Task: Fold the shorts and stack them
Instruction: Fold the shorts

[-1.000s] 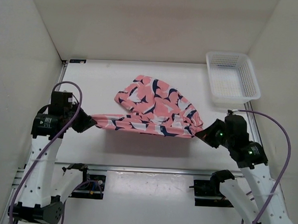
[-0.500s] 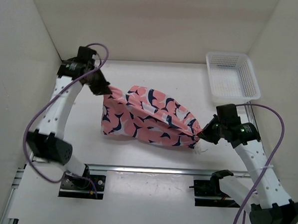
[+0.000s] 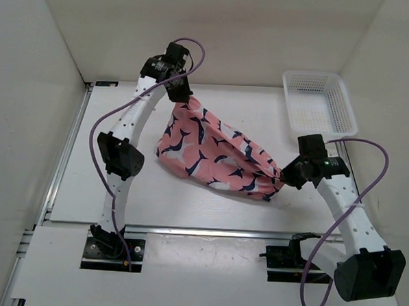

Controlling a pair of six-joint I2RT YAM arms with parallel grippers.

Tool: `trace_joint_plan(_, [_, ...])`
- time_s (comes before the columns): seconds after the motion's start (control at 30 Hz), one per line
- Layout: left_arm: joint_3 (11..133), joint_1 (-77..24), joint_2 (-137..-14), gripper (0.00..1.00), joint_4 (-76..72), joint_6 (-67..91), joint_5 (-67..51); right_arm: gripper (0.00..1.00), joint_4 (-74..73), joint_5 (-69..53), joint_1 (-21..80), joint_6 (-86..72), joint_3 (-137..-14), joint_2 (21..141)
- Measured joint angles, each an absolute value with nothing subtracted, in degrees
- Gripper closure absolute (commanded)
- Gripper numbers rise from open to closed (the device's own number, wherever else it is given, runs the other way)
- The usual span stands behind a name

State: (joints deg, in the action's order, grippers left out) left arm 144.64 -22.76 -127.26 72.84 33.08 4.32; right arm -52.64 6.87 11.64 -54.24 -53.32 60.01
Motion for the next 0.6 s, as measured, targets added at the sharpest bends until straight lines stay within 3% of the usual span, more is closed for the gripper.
trace_joint_plan(0.1, [146.96,-23.49,-130.34,0.89,70.81,31.94,4.34,1.0,-49.15,6.9,9.26,-53.25,-51.72,62.22])
trace_joint_plan(0.13, [147.35,-23.64,-131.44,0.89,69.78,31.68,4.21,0.95,-47.62,6.44,8.12,-52.6,-51.18,63.51])
trace_joint_plan(0.17, [148.49,-23.77,-133.1,0.88,68.9,31.38,4.14,0.65,-45.8,6.0,7.09,-51.92,-50.78,65.14])
trace_joint_plan(0.2, [150.23,-23.92,-135.13,0.78,68.01,31.09,4.16,0.47,-44.07,5.78,6.22,-51.62,-50.57,67.0])
trace_joint_plan(0.23, [151.89,-23.99,-137.32,0.28,66.57,30.55,5.13,0.19,-42.89,6.37,5.41,-50.28,-50.54,69.25])
trace_joint_plan(0.27, [153.47,-23.83,-139.35,0.0,64.86,29.78,5.98,0.13,-42.41,6.74,4.82,-49.76,-50.54,71.11])
trace_joint_plan(0.4, [153.03,-22.22,-142.17,0.0,60.93,28.27,7.7,0.08,-41.74,7.79,3.7,-47.29,-50.61,76.16])
trace_joint_plan(0.6, [136.79,-19.49,-130.32,0.0,58.54,24.64,8.45,0.04,-41.6,7.16,3.75,-45.84,-50.35,70.85])
